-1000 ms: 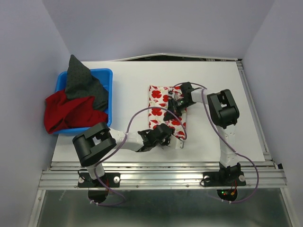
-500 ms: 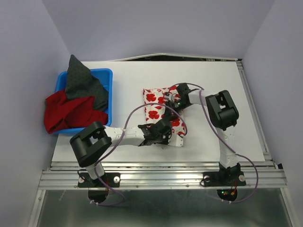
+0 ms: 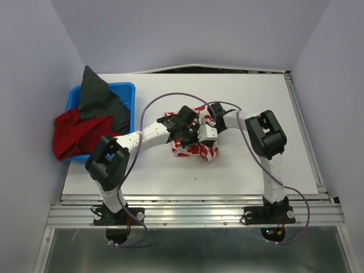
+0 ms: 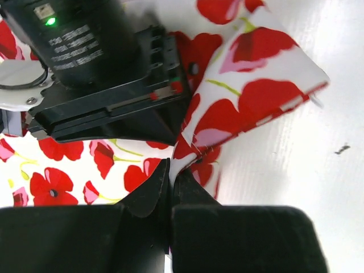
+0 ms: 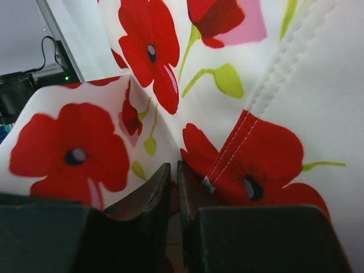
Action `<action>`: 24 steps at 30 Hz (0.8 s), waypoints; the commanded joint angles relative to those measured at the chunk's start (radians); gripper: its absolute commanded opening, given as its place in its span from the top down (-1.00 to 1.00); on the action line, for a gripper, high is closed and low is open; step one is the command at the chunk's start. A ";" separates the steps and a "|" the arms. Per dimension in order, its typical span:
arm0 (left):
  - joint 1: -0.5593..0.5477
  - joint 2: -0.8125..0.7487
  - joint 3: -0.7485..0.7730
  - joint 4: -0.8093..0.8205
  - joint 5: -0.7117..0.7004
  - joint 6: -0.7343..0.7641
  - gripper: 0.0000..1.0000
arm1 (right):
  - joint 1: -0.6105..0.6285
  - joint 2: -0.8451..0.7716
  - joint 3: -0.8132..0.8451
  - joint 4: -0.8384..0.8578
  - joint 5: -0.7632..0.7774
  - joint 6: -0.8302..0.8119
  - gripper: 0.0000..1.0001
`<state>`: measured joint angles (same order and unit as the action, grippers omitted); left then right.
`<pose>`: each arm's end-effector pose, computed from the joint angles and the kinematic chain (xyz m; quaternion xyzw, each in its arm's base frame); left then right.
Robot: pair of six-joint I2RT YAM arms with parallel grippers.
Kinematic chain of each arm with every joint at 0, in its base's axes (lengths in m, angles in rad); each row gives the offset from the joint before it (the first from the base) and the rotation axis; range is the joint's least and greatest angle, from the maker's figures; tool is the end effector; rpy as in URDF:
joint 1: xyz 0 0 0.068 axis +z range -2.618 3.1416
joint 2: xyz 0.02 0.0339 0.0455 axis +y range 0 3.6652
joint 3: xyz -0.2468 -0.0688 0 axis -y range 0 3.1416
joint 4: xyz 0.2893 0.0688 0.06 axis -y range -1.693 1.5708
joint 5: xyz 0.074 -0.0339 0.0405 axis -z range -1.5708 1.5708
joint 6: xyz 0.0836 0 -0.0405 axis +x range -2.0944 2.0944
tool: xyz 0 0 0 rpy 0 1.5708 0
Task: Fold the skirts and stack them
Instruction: Fold the skirt
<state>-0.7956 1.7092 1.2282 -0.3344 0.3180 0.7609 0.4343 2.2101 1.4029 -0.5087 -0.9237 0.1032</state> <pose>0.2917 -0.3350 0.1656 0.6859 0.6126 -0.1535 0.3615 0.3729 0.2465 0.0237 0.2022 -0.8665 -0.4563 0.0077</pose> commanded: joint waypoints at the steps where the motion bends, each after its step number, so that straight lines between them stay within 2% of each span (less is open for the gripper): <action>1: 0.041 0.064 0.071 -0.051 0.092 -0.017 1.00 | 0.046 0.112 -0.085 0.018 0.450 -0.143 0.65; 7: 0.047 0.090 0.031 -0.002 0.093 -0.012 1.00 | 0.046 0.097 -0.062 -0.002 0.448 -0.143 0.63; 15: 0.003 0.033 -0.099 -0.002 0.148 0.029 1.00 | 0.046 0.059 0.134 -0.089 0.496 -0.106 0.57; 24: -0.007 0.010 -0.142 -0.052 0.225 0.055 1.00 | 0.034 0.083 0.286 -0.114 0.505 -0.063 0.55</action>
<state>-0.7933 1.7721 1.1069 -0.3264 0.4854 0.7895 0.4919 2.2299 1.6283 -0.6556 -0.6601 0.0872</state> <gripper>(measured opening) 0.092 0.211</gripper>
